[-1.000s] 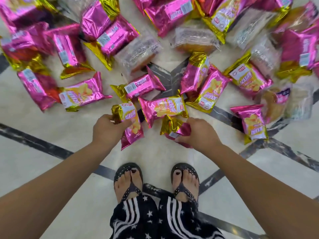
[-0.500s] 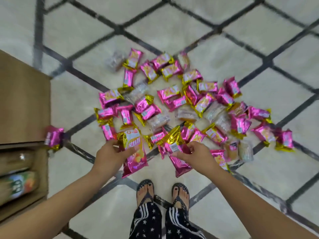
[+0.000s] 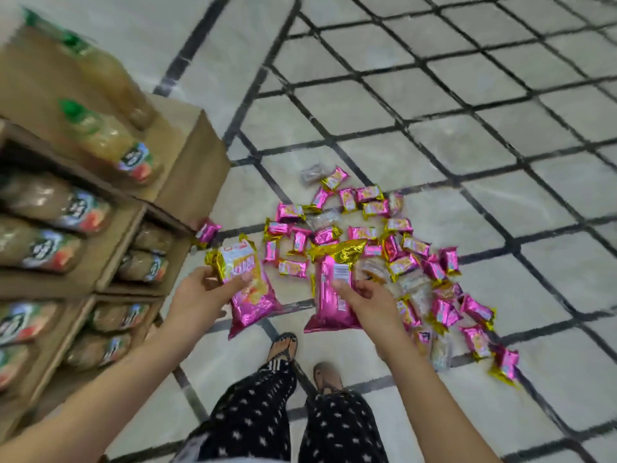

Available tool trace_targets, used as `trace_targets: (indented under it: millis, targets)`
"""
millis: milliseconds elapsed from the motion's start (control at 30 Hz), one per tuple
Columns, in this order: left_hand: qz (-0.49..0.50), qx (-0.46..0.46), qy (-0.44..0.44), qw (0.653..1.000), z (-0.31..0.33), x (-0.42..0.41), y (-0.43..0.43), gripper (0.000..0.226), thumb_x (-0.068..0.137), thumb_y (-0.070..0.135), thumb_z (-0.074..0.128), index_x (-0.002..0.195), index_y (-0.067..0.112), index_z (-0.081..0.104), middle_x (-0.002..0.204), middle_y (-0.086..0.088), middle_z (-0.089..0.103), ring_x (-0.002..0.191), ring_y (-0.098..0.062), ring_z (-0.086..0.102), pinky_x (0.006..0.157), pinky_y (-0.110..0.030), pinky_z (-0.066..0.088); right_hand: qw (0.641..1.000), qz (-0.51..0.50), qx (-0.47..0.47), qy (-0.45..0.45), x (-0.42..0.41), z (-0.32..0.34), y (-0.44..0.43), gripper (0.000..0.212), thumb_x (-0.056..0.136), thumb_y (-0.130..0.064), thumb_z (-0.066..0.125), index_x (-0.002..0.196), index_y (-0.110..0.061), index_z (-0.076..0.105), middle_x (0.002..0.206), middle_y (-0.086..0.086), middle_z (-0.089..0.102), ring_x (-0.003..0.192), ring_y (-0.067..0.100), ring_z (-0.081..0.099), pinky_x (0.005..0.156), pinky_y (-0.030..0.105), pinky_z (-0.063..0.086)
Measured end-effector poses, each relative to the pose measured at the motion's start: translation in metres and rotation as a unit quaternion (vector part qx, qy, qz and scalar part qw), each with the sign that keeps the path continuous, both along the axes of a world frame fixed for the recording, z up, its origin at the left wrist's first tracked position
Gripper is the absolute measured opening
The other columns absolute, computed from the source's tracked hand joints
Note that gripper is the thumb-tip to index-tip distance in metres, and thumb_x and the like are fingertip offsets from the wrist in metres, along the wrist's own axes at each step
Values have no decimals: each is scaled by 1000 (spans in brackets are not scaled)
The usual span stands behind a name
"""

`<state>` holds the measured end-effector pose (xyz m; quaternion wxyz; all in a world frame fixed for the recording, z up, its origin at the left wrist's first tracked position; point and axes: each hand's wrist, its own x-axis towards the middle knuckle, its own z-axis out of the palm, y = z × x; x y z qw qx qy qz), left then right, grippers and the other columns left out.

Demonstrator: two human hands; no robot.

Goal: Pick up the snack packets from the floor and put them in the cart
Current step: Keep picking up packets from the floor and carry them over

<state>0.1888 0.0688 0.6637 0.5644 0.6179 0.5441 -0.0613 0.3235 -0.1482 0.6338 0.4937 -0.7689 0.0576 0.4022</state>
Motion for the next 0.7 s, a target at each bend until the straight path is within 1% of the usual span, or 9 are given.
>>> trace_targets:
  millis: [67, 133, 200, 267, 367, 467, 533, 600, 700]
  targets:
    - [77, -5, -30, 997, 24, -27, -20, 48, 80, 29, 78, 115, 4, 59, 101, -15, 71, 76, -19, 68, 66, -37, 58, 1000, 19, 17, -8, -14, 16, -6, 27, 78, -44, 76, 87, -20, 70, 86, -5, 70, 82, 12, 63, 68, 23, 46]
    - [144, 6, -52, 988, 45, -51, -45, 42, 81, 26, 77, 113, 4, 60, 96, -12, 72, 70, -18, 67, 74, -42, 60, 998, 46, 31, -13, -26, 29, -14, 26, 79, -42, 76, 78, -17, 68, 72, -7, 67, 70, 11, 60, 62, 24, 43]
    - [217, 15, -61, 974, 55, -79, -70, 31, 82, 26, 76, 104, 8, 63, 87, -8, 71, 67, -18, 63, 79, -44, 56, 996, 79, 41, -27, -39, 38, -24, 43, 80, -40, 75, 61, -11, 49, 50, -10, 46, 49, 10, 42, 54, 27, 30]
    - [287, -6, -73, 955, 57, -108, -95, 24, 84, 25, 74, 101, 10, 65, 84, -8, 70, 67, -19, 62, 81, -44, 55, 991, 114, 46, -43, -50, 41, -31, 50, 80, -40, 75, 63, -10, 39, 49, -6, 29, 48, 13, 28, 55, 29, 22]
    - [346, -30, -92, 933, 58, -146, -131, 34, 84, 28, 73, 109, 7, 65, 97, -13, 73, 73, -23, 65, 81, -43, 57, 978, 187, 52, -76, -69, 46, -35, 51, 81, -41, 74, 66, -9, 38, 56, 2, 26, 48, 12, 24, 48, 22, 20]
    - [400, -9, -99, 911, 65, -182, -156, 38, 82, 27, 76, 110, 4, 64, 93, -13, 72, 68, -24, 65, 70, -37, 57, 965, 249, 45, -73, -98, 53, -31, 54, 82, -42, 74, 63, -9, 35, 53, -3, 28, 45, 9, 26, 41, 15, 23]
    - [424, -1, -99, 900, 69, -203, -168, 44, 78, 32, 79, 111, 7, 63, 96, -12, 73, 77, -26, 69, 73, -39, 59, 961, 266, 44, -55, -115, 58, -26, 49, 83, -39, 74, 59, -16, 38, 50, -10, 32, 48, 8, 30, 41, 15, 26]
    - [460, 14, -110, 881, 77, -238, -183, 50, 73, 37, 81, 112, 10, 63, 100, -10, 73, 87, -27, 71, 80, -44, 58, 946, 315, 58, -43, -147, 64, -16, 51, 84, -36, 74, 56, -20, 35, 43, -14, 29, 44, 7, 28, 41, 16, 23]
    - [502, 39, -117, 856, 83, -290, -206, 67, 60, 49, 80, 113, 12, 63, 101, -6, 73, 91, -26, 71, 85, -48, 57, 917, 389, 75, -48, -198, 74, 2, 51, 83, -33, 75, 55, -20, 34, 38, -14, 28, 36, 2, 26, 40, 17, 23]
